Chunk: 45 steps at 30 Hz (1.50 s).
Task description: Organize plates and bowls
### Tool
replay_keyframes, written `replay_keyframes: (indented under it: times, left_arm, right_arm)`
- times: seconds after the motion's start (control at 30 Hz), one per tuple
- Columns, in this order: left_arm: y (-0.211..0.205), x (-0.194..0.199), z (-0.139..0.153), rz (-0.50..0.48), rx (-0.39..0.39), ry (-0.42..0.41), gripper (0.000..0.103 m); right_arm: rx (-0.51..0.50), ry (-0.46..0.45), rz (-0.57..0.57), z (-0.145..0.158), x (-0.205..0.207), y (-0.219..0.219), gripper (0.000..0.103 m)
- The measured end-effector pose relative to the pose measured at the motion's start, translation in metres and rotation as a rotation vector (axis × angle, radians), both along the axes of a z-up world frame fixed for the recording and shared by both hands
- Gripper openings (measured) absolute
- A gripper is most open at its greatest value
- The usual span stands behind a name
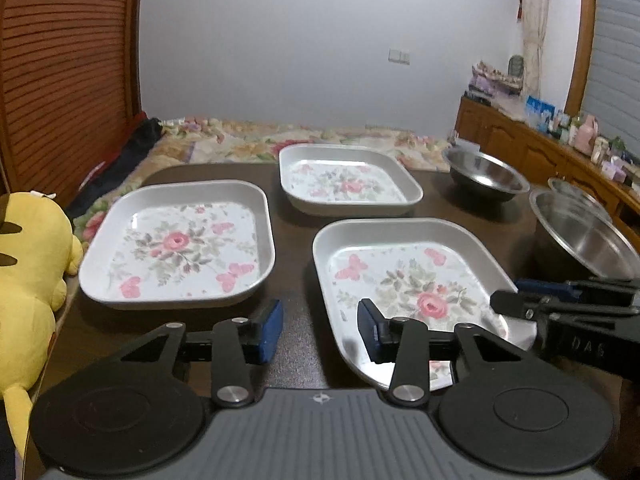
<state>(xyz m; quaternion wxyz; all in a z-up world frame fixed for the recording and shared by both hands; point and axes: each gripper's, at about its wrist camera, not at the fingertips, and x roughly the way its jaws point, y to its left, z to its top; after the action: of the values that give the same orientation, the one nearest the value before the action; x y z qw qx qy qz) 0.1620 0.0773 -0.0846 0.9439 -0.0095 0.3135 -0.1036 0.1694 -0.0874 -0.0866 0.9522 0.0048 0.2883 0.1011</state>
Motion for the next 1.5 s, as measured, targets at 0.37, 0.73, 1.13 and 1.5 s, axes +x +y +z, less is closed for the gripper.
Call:
replay_keyframes:
  times: [0.37, 0.73, 1.13, 1.5]
  left_arm:
    - [-0.007, 0.015, -0.006, -0.028, 0.009, 0.018, 0.017]
    - [-0.005, 0.012, -0.008, -0.036, -0.019, 0.030, 0.009]
    - [0.008, -0.039, 0.002, -0.031, -0.045, 0.002, 0.010]
    - [0.011, -0.078, 0.006, -0.045, -0.041, -0.027, 0.010]
  right_arm:
    - [0.041, 0.025, -0.034, -0.007, 0.016, -0.005, 0.025]
    - [0.080, 0.018, -0.031, -0.009, 0.016, -0.007, 0.017]
    - [0.164, 0.020, 0.031, -0.004, -0.015, -0.010, 0.015]
    - [0.160, -0.008, 0.088, -0.003, -0.059, -0.008, 0.015]
